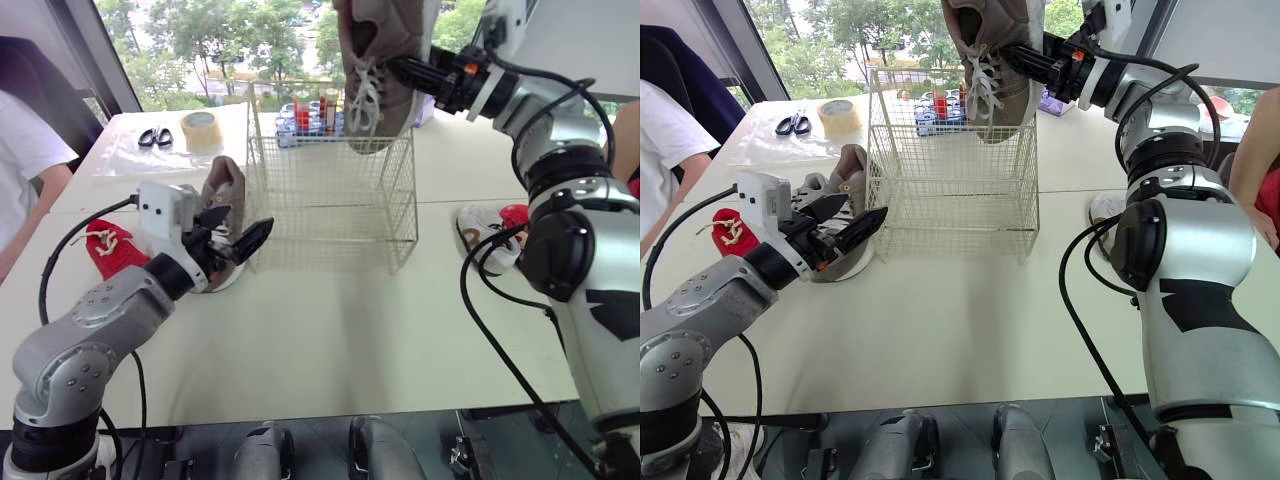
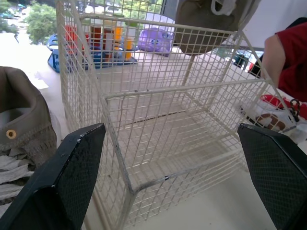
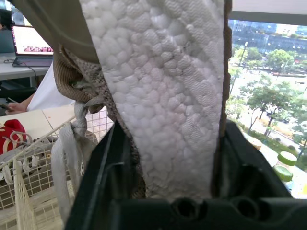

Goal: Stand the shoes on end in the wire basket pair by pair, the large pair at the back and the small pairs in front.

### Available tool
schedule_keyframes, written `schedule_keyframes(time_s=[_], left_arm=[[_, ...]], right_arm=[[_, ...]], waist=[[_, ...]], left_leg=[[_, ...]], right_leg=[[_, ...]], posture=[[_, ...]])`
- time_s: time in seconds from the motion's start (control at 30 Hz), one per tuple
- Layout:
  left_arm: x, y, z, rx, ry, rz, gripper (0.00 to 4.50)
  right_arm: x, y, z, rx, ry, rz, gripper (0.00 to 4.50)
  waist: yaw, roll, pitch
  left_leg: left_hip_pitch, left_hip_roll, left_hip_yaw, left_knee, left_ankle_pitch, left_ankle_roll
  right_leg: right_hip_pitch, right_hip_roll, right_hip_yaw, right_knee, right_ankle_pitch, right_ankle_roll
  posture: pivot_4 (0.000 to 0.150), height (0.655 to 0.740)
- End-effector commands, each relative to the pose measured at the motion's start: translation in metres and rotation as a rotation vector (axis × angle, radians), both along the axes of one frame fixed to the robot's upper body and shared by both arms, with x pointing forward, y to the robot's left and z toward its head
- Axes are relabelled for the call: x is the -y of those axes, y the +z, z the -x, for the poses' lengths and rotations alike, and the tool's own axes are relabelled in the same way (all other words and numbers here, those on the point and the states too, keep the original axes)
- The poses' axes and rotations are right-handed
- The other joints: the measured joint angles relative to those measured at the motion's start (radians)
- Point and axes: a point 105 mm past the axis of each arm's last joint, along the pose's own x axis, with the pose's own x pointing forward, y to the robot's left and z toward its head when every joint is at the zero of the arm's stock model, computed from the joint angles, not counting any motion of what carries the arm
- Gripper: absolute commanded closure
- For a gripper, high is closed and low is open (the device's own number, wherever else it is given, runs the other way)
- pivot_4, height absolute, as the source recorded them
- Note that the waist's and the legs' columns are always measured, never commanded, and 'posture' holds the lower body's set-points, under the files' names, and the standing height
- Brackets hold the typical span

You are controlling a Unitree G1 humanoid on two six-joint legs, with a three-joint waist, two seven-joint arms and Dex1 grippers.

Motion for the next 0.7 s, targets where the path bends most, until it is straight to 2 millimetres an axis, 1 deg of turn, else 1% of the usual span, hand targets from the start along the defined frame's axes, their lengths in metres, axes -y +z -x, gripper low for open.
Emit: schedule_keyframes(time_s=[0.03, 0.17, 0.3, 0.33, 0.43, 0.57, 0.63, 0.67, 0.7], left_arm=[[0.000, 0.002, 0.002, 0.024, -0.002, -0.003, 0.00], [0.001, -0.001, 0.002, 0.017, 0.000, -0.006, 0.00], [0.001, -0.004, 0.002, 0.009, 0.002, -0.009, 0.00], [0.001, -0.005, 0.002, 0.006, 0.005, -0.010, 0.00], [-0.001, -0.009, 0.001, -0.008, 0.023, -0.025, 0.00], [-0.002, -0.010, 0.003, -0.011, 0.030, -0.025, 0.00], [-0.002, -0.010, 0.003, -0.011, 0.033, -0.025, 0.00], [-0.002, -0.010, 0.003, -0.012, 0.034, -0.025, 0.00], [-0.002, -0.010, 0.002, -0.014, 0.034, -0.026, 0.00]], right_arm=[[-0.007, 0.045, 0.020, 0.134, 0.079, -0.048, 3.00], [-0.011, 0.051, 0.023, 0.154, 0.096, -0.041, 3.00], [-0.018, 0.048, 0.020, 0.164, 0.086, -0.015, 3.00], [-0.020, 0.045, 0.019, 0.164, 0.079, 0.005, 3.00], [-0.024, 0.028, 0.010, 0.140, 0.039, 0.086, 3.00], [-0.020, 0.007, 0.000, 0.095, -0.022, 0.156, 3.00], [-0.016, -0.001, -0.003, 0.071, -0.046, 0.175, 1.96], [-0.015, -0.004, -0.004, 0.060, -0.054, 0.179, 1.70], [-0.013, -0.005, -0.005, 0.050, -0.059, 0.175, 1.19]], waist=[[-0.002, 0.000, 0.000], [-0.004, 0.000, 0.000], [-0.003, 0.000, 0.000], [-0.003, 0.000, 0.000], [-0.001, 0.000, 0.000], [0.002, 0.000, 0.000], [0.002, 0.000, 0.000], [0.002, 0.000, 0.000], [0.002, 0.000, 0.000]], left_leg=[[0.000, 0.000, 0.000, 0.000, 0.000, 0.000], [0.000, 0.000, 0.001, 0.000, 0.000, 0.000], [0.000, 0.000, 0.001, 0.000, 0.000, 0.000], [0.000, 0.000, 0.001, 0.000, 0.000, 0.000], [0.000, 0.000, 0.001, 0.000, 0.000, 0.000], [0.000, 0.000, 0.000, 0.000, 0.000, 0.000], [0.000, 0.000, 0.000, 0.000, 0.000, 0.000], [0.000, 0.000, 0.000, 0.000, 0.000, 0.000], [0.000, 0.000, 0.000, 0.000, 0.000, 0.000]], right_leg=[[0.000, 0.000, 0.000, 0.000, 0.000, 0.000], [-0.001, 0.001, 0.000, 0.000, 0.000, 0.000], [-0.001, 0.000, 0.000, 0.000, 0.000, 0.000], [-0.001, 0.000, 0.000, 0.000, 0.000, 0.000], [-0.001, 0.000, 0.000, 0.000, 0.000, 0.000], [-0.001, 0.000, 0.000, 0.000, 0.000, 0.000], [-0.001, 0.000, 0.000, 0.000, 0.000, 0.000], [-0.001, 0.000, 0.000, 0.000, 0.000, 0.000], [0.000, 0.000, 0.000, 0.000, 0.000, 0.000]], posture=[[0.150, 0.7400], [0.150, 0.7400], [0.150, 0.7400], [0.150, 0.7400], [0.150, 0.7400], [0.150, 0.7400], [0.150, 0.7400], [0.150, 0.7400], [0.150, 0.7400]])
